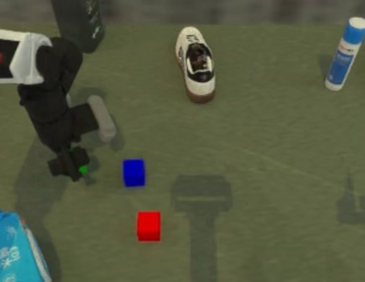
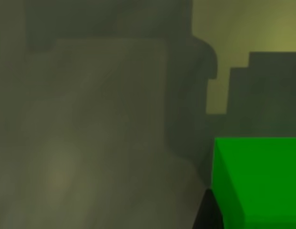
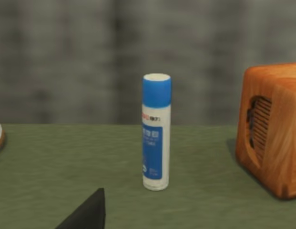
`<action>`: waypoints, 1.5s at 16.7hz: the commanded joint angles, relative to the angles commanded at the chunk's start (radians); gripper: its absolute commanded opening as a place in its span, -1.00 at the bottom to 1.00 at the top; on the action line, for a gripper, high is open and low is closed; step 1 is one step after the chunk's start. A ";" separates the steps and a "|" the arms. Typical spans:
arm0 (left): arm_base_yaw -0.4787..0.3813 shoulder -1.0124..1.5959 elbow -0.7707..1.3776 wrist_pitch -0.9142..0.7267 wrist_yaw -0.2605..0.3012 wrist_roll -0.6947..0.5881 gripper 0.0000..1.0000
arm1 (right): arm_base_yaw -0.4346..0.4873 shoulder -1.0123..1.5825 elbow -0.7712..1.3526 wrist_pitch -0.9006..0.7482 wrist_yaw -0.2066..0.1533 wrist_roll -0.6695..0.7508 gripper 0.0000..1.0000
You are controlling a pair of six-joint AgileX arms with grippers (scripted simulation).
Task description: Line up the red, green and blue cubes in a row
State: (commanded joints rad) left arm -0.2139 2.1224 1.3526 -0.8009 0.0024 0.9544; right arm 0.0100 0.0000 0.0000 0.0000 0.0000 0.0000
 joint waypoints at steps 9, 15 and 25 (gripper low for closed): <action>0.000 -0.024 0.002 -0.019 0.009 -0.010 -1.00 | 0.000 0.000 0.000 0.000 0.000 0.000 1.00; 0.011 -0.078 0.094 -0.175 0.009 -0.010 -1.00 | 0.000 0.000 0.000 0.000 0.000 0.000 1.00; -0.026 -0.117 0.156 -0.269 0.008 -0.023 -1.00 | 0.000 0.000 0.000 0.000 0.000 0.000 1.00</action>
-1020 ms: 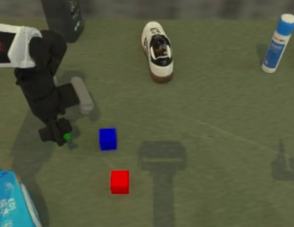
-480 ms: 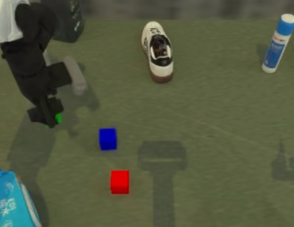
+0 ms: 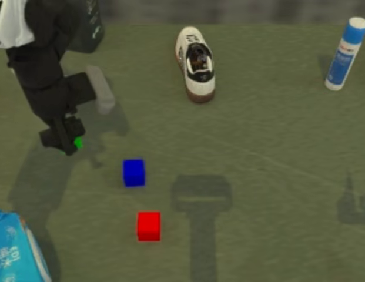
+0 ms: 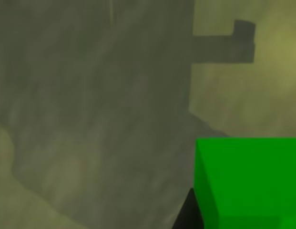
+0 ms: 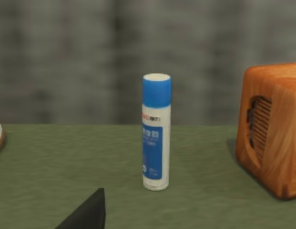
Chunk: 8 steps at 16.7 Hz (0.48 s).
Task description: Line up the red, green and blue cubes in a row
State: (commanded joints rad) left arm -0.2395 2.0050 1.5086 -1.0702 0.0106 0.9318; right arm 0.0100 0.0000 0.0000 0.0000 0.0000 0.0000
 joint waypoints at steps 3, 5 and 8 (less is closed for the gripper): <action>-0.127 0.001 0.014 -0.018 0.000 -0.039 -1.00 | 0.000 0.000 0.000 0.000 0.000 0.000 1.00; -0.252 -0.001 0.022 -0.033 0.000 -0.076 -1.00 | 0.000 0.000 0.000 0.000 0.000 0.000 1.00; -0.445 -0.007 0.032 -0.055 0.001 -0.133 -1.00 | 0.000 0.000 0.000 0.000 0.000 0.000 1.00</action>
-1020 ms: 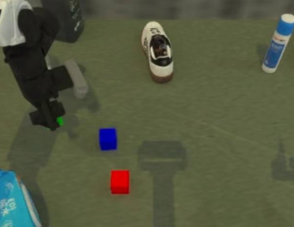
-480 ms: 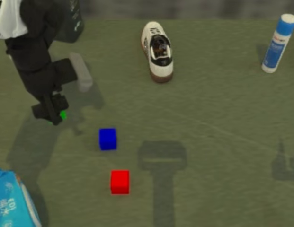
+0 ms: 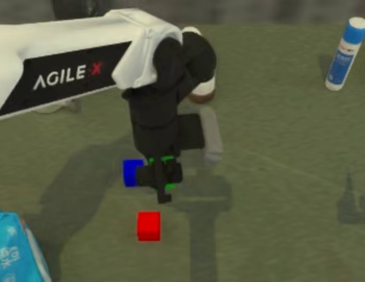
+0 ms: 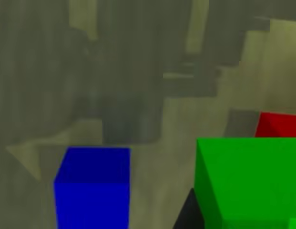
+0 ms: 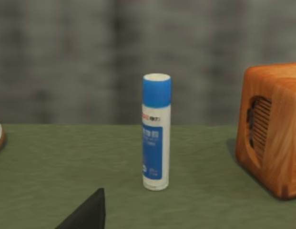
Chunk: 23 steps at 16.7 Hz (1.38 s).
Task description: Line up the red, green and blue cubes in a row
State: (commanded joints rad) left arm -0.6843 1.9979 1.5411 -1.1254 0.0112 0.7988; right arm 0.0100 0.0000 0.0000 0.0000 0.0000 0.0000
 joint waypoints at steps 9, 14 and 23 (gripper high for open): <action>-0.156 -0.016 0.007 -0.010 -0.002 -0.059 -1.00 | 0.000 0.000 0.000 0.000 0.000 0.000 1.00; -0.157 0.022 -0.064 0.104 -0.001 -0.063 -1.00 | 0.000 0.000 0.000 0.000 0.000 0.000 1.00; -0.162 0.072 -0.145 0.235 -0.002 -0.064 -0.85 | 0.000 0.000 0.000 0.000 0.000 0.000 1.00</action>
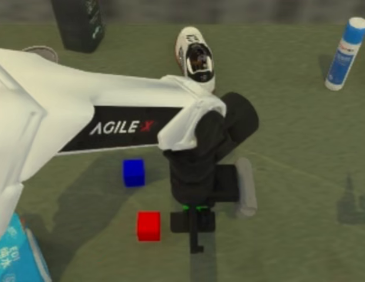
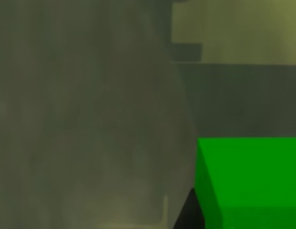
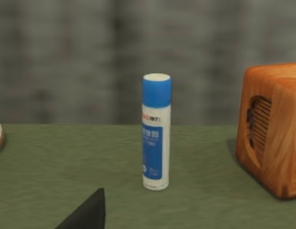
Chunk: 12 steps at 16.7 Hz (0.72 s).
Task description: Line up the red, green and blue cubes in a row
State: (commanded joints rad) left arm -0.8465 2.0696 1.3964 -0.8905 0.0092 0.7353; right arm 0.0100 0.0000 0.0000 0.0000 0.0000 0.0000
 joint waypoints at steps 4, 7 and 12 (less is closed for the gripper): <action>0.000 0.000 0.000 0.000 0.000 0.000 -0.25 | 0.000 0.000 0.000 0.000 0.000 0.000 1.00; 0.000 0.000 0.000 0.000 0.000 0.000 0.21 | 0.000 0.000 0.000 0.000 0.000 0.000 1.00; 0.000 0.000 0.000 0.000 0.000 0.000 0.96 | 0.000 0.000 0.000 0.000 0.000 0.000 1.00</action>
State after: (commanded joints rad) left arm -0.8465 2.0696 1.3964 -0.8905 0.0092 0.7353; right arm 0.0100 0.0000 0.0000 0.0000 0.0000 0.0000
